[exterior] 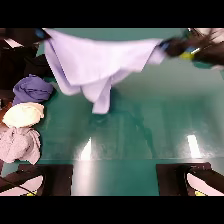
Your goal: Fold the shirts.
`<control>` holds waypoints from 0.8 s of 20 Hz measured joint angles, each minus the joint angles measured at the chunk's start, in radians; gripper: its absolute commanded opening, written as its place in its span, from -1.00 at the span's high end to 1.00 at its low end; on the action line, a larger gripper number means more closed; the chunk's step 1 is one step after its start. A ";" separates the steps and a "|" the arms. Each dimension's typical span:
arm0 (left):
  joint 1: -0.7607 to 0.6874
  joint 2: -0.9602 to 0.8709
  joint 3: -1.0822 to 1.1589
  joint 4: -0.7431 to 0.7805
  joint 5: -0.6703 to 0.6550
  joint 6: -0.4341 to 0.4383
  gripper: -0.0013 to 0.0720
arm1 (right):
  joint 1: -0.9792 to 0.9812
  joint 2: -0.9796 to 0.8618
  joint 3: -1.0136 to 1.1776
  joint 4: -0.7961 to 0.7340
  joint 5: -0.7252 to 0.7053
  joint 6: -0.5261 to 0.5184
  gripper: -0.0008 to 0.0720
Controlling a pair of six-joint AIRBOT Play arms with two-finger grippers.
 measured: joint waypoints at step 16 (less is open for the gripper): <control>0.000 0.279 -0.147 -0.204 0.056 -0.007 0.90 | -0.179 0.117 0.629 -0.375 0.455 0.279 0.94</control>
